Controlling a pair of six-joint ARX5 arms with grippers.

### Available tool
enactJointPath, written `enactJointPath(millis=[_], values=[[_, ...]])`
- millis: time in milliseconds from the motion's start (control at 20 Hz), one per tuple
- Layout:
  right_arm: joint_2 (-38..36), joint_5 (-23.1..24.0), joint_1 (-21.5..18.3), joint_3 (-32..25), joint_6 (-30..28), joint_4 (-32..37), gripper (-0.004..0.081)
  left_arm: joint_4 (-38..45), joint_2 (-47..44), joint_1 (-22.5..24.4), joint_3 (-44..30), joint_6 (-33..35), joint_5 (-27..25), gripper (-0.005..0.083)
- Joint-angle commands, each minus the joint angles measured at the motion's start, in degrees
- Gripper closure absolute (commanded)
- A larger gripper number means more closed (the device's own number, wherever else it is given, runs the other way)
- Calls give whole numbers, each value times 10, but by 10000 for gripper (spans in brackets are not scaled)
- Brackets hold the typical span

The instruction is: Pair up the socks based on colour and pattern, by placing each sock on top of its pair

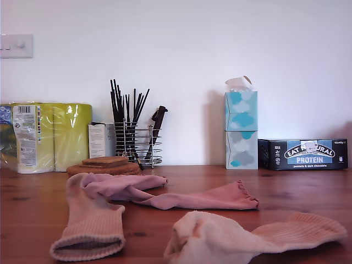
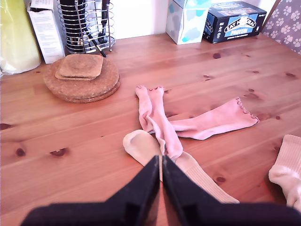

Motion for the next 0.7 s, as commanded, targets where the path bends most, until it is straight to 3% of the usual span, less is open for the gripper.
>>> enactJointPath(millis=[0, 400, 650], values=[[6, 11, 2, -9, -28, 3, 781, 4, -4, 2, 1, 3, 0, 793], [6, 10, 2, -9, -28, 5, 781, 6, -4, 1, 1, 3, 5, 793], [65, -32, 6, 3, -29, -3, 781, 9, 62, -6, 2, 19, 92, 793]])
